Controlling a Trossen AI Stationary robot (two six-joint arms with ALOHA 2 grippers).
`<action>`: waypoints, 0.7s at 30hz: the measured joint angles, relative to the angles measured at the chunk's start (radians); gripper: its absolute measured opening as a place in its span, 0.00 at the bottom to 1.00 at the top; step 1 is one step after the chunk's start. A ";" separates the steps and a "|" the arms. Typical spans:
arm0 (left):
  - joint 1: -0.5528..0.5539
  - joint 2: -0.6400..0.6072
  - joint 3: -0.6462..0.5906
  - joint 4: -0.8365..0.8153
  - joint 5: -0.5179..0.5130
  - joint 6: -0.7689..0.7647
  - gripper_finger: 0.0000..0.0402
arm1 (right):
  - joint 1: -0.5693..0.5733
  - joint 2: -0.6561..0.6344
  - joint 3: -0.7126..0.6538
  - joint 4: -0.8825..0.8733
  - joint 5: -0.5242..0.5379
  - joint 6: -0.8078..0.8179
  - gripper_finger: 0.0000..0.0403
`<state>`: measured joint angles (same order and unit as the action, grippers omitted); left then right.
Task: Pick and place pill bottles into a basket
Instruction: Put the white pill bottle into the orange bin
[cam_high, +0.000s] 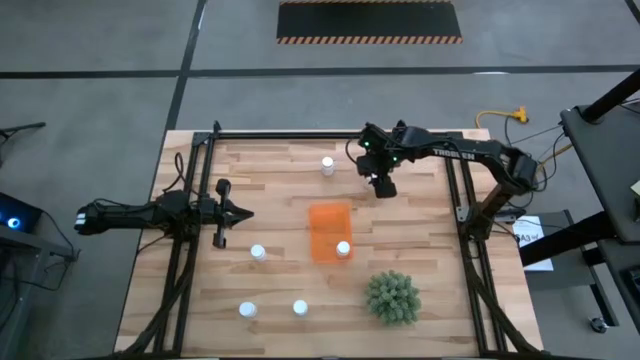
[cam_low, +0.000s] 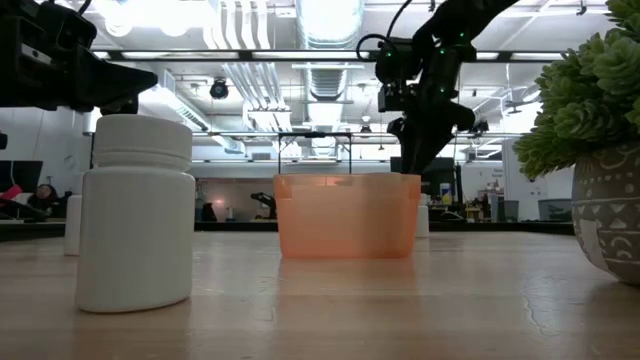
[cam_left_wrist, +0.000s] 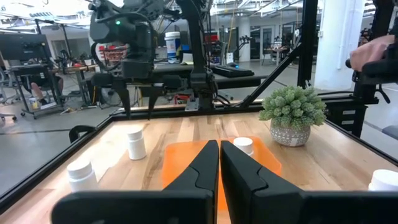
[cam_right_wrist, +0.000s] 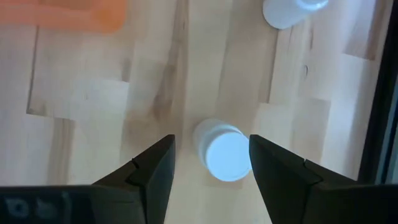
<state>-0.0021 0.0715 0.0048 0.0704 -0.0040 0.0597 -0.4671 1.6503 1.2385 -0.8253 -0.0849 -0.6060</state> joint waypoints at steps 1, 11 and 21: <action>0.000 0.000 0.000 0.000 0.000 0.000 0.00 | -0.008 0.002 0.000 0.001 -0.006 0.000 0.48; 0.000 0.000 0.000 0.000 0.000 0.000 0.00 | -0.074 0.027 -0.003 0.030 -0.072 0.044 0.50; 0.000 0.000 0.000 0.000 0.000 0.000 0.00 | -0.093 0.034 -0.013 0.030 -0.074 0.053 0.72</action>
<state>-0.0021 0.0715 0.0048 0.0702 -0.0040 0.0595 -0.5598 1.6839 1.2255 -0.7948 -0.1593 -0.5534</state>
